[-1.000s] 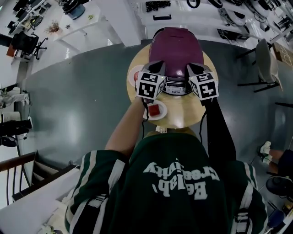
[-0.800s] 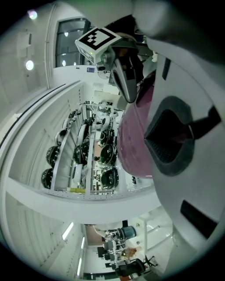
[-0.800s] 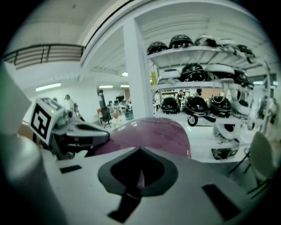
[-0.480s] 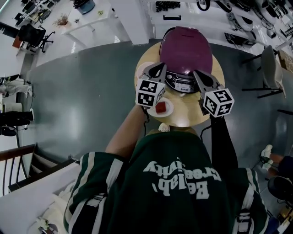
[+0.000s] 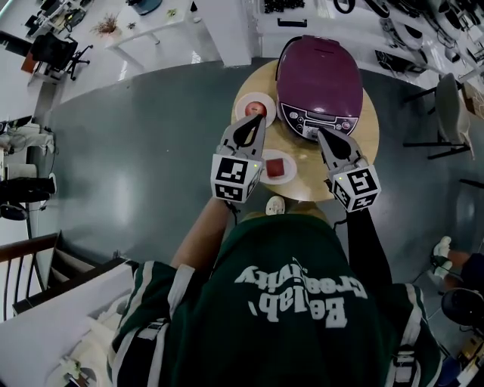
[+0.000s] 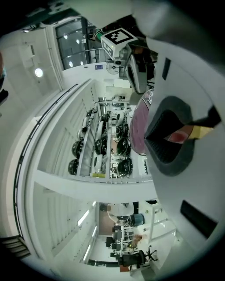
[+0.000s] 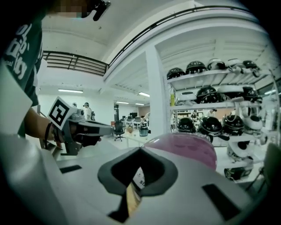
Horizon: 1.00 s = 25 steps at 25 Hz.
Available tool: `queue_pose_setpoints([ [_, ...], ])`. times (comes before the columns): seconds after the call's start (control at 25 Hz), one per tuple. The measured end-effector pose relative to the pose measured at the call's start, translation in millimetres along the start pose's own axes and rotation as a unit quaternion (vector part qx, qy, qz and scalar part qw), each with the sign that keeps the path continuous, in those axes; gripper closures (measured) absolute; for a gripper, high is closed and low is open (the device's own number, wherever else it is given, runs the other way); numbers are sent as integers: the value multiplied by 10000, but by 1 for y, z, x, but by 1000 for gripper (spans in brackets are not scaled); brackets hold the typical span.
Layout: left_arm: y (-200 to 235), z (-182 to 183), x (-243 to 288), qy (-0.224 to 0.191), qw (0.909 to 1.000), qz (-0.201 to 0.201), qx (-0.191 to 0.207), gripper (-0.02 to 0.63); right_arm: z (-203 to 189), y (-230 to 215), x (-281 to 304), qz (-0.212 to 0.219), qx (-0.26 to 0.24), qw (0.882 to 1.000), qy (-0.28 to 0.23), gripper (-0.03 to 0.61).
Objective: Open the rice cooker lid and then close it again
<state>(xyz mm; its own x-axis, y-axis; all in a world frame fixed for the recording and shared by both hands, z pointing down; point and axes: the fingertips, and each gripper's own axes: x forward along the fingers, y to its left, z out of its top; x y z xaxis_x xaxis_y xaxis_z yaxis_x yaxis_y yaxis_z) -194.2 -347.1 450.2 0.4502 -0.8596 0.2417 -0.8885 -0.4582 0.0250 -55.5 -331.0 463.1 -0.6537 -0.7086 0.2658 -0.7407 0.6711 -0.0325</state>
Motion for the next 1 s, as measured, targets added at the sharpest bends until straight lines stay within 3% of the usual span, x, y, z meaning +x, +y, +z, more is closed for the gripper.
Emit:
queue_pose_setpoints([
  [0.4, -15, 35, -23, -625, 9978, -197, 64, 618, 29, -3, -31, -871, -277, 9944, -533, 575],
  [1.0, -5, 50, -27, -792, 9968, -11, 115, 618, 32, -15, -62, -1545, -297, 9856, -627, 575],
])
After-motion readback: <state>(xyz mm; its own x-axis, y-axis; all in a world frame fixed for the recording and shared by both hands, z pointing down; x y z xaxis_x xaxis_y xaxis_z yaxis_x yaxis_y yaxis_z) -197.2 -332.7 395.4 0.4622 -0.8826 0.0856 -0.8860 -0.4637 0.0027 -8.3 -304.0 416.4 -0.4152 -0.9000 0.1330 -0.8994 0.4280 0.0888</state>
